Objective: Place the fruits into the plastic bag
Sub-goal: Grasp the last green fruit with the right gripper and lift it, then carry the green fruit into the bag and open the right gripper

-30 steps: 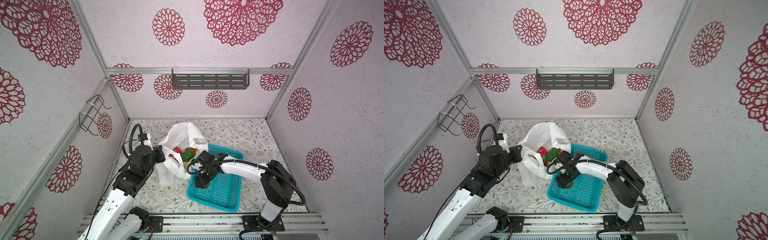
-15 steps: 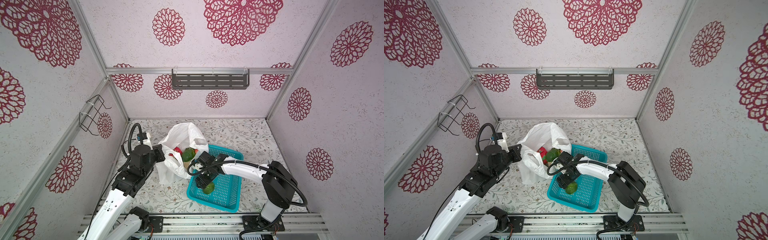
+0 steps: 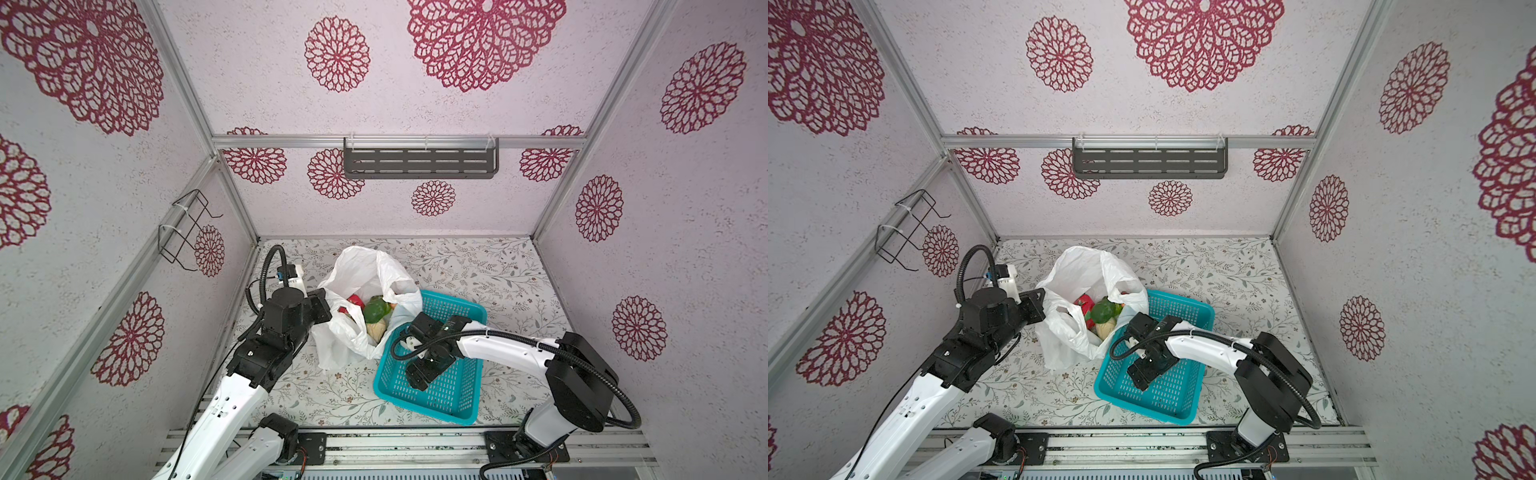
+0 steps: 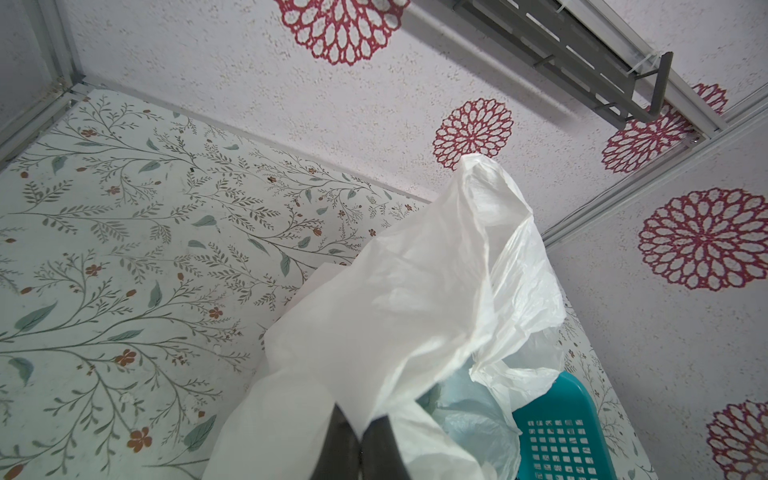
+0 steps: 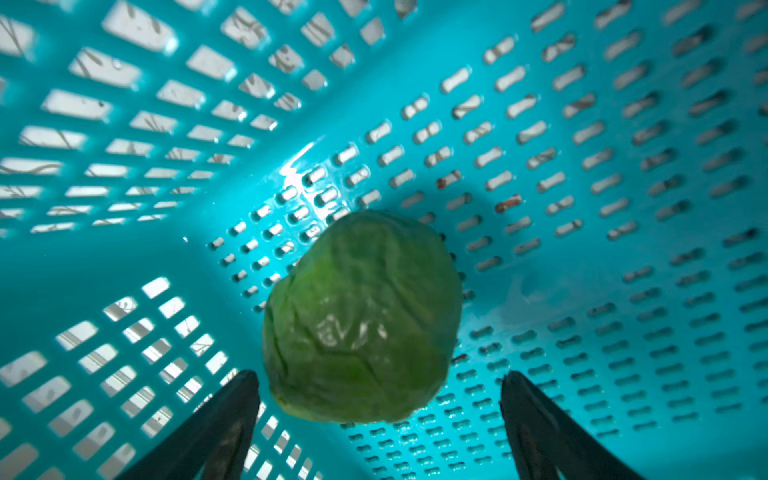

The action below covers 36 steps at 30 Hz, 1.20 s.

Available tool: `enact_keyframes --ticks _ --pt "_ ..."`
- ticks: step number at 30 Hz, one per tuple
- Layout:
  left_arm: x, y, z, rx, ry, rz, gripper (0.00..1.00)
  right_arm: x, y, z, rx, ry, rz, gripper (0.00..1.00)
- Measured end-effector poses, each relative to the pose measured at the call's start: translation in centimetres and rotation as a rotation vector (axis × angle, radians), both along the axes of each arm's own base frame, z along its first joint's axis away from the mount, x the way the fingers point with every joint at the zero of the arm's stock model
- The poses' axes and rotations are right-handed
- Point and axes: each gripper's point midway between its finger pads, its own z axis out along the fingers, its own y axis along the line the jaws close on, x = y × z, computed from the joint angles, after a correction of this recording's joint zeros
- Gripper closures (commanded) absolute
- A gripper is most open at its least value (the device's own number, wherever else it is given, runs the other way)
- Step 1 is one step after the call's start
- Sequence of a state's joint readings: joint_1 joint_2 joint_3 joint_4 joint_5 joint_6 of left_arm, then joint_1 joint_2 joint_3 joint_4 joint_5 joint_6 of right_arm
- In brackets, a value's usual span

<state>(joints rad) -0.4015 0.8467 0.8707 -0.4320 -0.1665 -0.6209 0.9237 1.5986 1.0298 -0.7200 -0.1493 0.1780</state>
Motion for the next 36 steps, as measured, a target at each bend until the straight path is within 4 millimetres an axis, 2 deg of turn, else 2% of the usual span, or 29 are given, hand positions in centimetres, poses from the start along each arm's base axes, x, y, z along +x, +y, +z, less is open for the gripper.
enact_keyframes --ticks 7,14,18,20,25,28,31,36 --pt "-0.1 0.1 0.1 0.0 -0.002 0.001 1.0 0.9 1.2 -1.7 -0.008 0.004 0.0 0.19" --pt "-0.4 0.2 0.2 0.0 -0.005 0.001 1.0 1.4 1.9 -2.1 0.01 -0.004 -0.002 0.39" --pt "-0.4 0.2 0.1 0.002 -0.001 0.001 1.0 1.8 1.8 -1.7 0.009 -0.029 -0.01 0.61" --pt "-0.4 0.2 0.1 0.004 0.0 0.0 1.0 2.1 1.8 -1.1 0.017 -0.053 -0.014 0.65" --pt "-0.3 0.1 -0.1 0.007 0.005 0.0 1.0 2.8 1.9 1.8 0.068 -0.129 -0.023 0.66" --pt "-0.2 0.1 -0.3 0.009 0.01 -0.001 1.0 3.3 2.3 4.7 0.126 -0.18 -0.023 0.66" --pt "-0.2 0.1 -0.3 0.009 0.011 0.0 1.0 4.1 3.3 8.6 0.207 -0.242 -0.019 0.65" --pt "-0.2 0.1 -0.3 0.009 0.011 0.001 1.0 5.5 6.2 15.1 0.365 -0.327 0.007 0.62"
